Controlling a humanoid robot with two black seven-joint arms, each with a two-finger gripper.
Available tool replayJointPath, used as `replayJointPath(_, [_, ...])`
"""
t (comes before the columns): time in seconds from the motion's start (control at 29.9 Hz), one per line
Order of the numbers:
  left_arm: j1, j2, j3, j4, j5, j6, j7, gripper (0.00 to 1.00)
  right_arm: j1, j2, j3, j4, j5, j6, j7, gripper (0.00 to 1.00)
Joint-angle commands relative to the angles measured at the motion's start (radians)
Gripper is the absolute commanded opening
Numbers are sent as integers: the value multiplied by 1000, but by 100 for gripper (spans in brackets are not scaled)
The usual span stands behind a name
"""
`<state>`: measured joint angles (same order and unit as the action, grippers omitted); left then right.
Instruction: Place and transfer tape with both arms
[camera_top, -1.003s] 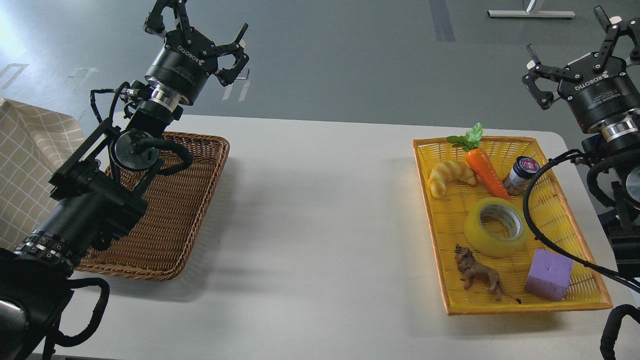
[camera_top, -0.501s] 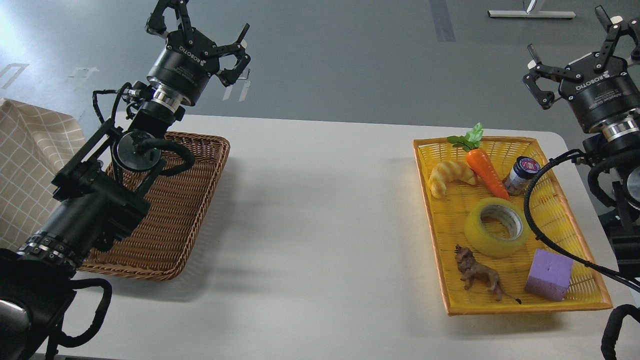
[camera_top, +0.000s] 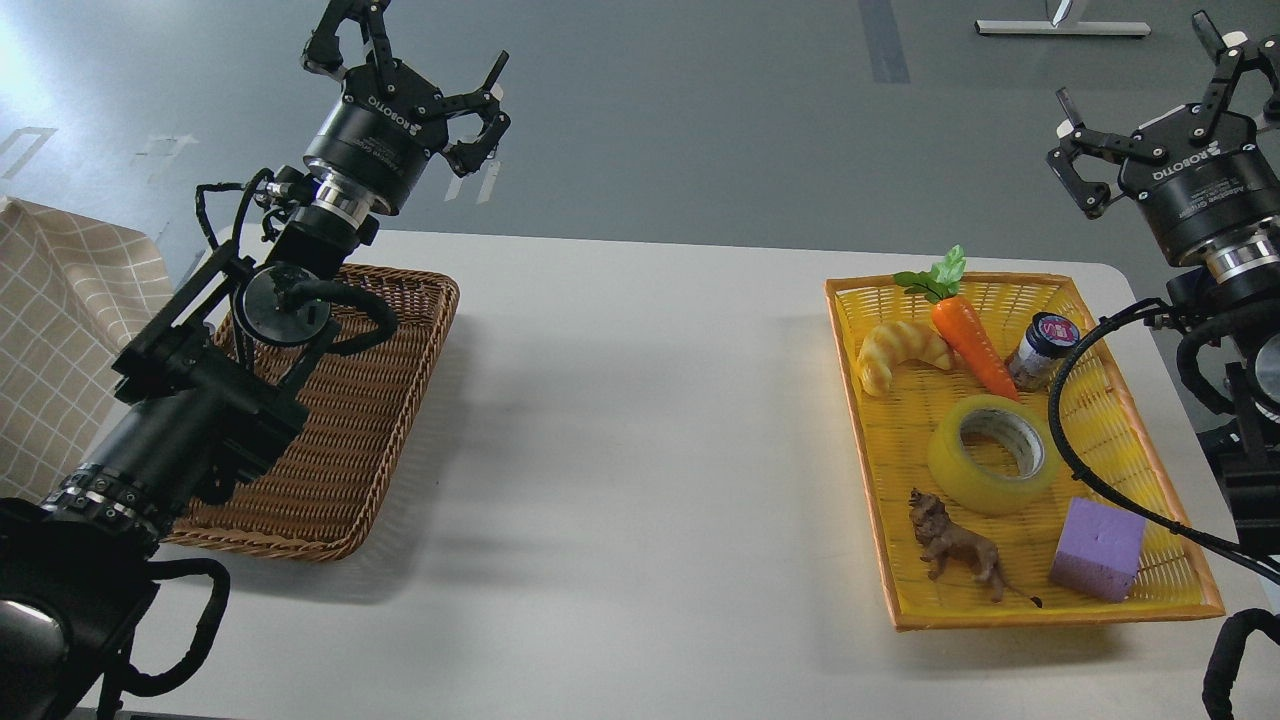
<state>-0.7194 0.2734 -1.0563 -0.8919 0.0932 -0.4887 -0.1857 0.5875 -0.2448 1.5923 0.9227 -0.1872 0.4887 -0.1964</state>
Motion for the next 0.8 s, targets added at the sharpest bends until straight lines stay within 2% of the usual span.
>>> replayJointPath(0.0, [0,1,-1,-1,-1,0,0,98,0,1,0,1,0,0,0,100])
replayJointPath(0.77, [2,-6,-2,-1,-1,0,-1,98,2,-5,0,4,0,0,0,100])
